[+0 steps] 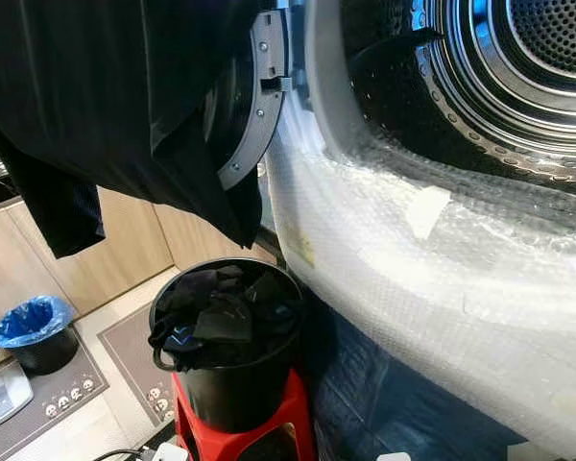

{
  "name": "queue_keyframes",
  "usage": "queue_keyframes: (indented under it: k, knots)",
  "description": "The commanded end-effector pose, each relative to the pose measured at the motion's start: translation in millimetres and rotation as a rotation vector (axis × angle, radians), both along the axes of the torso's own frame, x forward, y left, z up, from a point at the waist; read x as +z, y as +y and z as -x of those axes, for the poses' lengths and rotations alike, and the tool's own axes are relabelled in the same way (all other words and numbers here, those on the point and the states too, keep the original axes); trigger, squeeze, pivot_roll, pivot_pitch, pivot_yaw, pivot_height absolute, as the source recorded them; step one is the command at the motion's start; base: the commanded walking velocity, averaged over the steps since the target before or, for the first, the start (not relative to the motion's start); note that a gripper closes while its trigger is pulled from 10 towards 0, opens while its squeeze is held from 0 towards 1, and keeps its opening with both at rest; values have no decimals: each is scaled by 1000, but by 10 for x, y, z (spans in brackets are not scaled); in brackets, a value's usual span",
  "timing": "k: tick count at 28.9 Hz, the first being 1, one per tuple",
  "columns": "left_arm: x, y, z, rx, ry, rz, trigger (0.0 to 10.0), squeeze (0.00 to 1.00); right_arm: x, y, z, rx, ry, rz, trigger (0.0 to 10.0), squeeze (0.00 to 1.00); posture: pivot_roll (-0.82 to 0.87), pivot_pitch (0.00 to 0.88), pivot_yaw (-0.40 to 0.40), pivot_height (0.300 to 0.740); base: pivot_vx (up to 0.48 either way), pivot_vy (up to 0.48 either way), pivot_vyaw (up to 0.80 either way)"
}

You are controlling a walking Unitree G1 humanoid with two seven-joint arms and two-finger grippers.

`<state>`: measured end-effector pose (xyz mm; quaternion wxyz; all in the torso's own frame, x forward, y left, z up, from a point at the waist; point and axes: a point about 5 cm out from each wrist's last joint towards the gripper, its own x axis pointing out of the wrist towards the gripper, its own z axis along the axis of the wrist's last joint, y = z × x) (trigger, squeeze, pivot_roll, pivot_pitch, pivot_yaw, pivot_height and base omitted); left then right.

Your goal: Clothes washing

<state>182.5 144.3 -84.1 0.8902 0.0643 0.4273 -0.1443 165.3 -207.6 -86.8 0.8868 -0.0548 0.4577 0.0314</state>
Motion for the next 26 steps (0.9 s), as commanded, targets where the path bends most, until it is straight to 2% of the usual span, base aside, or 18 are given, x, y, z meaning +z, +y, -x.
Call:
queue_keyframes:
  k: [1, 2, 3, 6, 7, 8, 9, 13, 14, 15, 16, 22, 23, 26]
  knots:
    - [-17, 92, 34, -30, 14, -43, 10000, 0, 8, 56, -30, 11, -21, 0, 10000, 0, -116, 0, 82, 740, 0, 0, 0]
    - [-19, 110, 41, -35, 13, -55, 10000, 0, 6, 57, -27, 12, -21, 6, 10000, 0, -116, 0, 82, 740, 0, 0, 0]
    - [-7, 120, 35, -24, -3, -25, 10000, 0, 17, 73, -46, 1, -40, -22, 10000, 0, -95, 0, 80, 740, 0, 0, 0]
    - [14, 111, 19, -94, -34, -39, 10000, 0, 35, 76, -75, -20, -65, -43, 10000, 0, -68, 0, 67, 740, 0, 0, 0]
    - [23, 125, 5, -73, -39, -20, 10000, 216, 38, 78, -77, -31, -68, -66, 10000, 325, -63, 0, 63, 740, 0, 0, 0]
    - [30, 136, -5, -56, -42, -5, 10000, 216, 40, 79, -79, -38, -70, -83, 10000, 325, -63, 0, 63, 740, 0, 0, 0]
    - [51, 153, -37, -52, -56, 2, 10000, 1000, 42, 92, -82, -31, -76, -92, 10000, 1000, -64, 0, 57, 740, 0, 0, 0]
    - [94, 130, -95, -109, -98, -2, 10000, 1000, 51, 101, -87, 2, -90, -89, 10000, 1000, -51, 0, 51, 740, 0, 0, 0]
    - [126, 123, -131, -159, -136, -25, 10000, 0, 61, 111, -94, 25, -105, -99, 10000, 0, -42, 0, 43, 740, 0, 0, 0]
    - [149, 136, -153, -183, -166, -45, 10000, 0, 68, 117, -96, 48, -116, -95, 10000, 0, -45, 0, 47, 740, 0, 0, 0]
    - [149, 136, -153, -183, -166, -45, 10000, 0, 68, 117, -96, 48, -116, -95, 10000, 0, -45, 0, 47, 740, 0, 0, 0]
    - [301, 187, -258, -176, -335, -39, 10000, 0, 156, 160, -179, 161, -204, -152, 10000, 0, -35, 0, 46, 740, 0, 0, 0]
    - [338, 176, -271, -197, -382, -55, 10000, 0, 178, 173, -180, 213, -224, -176, 10000, 0, -25, 0, 39, 740, 0, 0, 0]
    - [376, 159, -275, -221, -434, -77, 10000, 0, 196, 179, -162, 286, -234, -193, 10000, 0, -24, 0, 35, 740, 0, 0, 0]
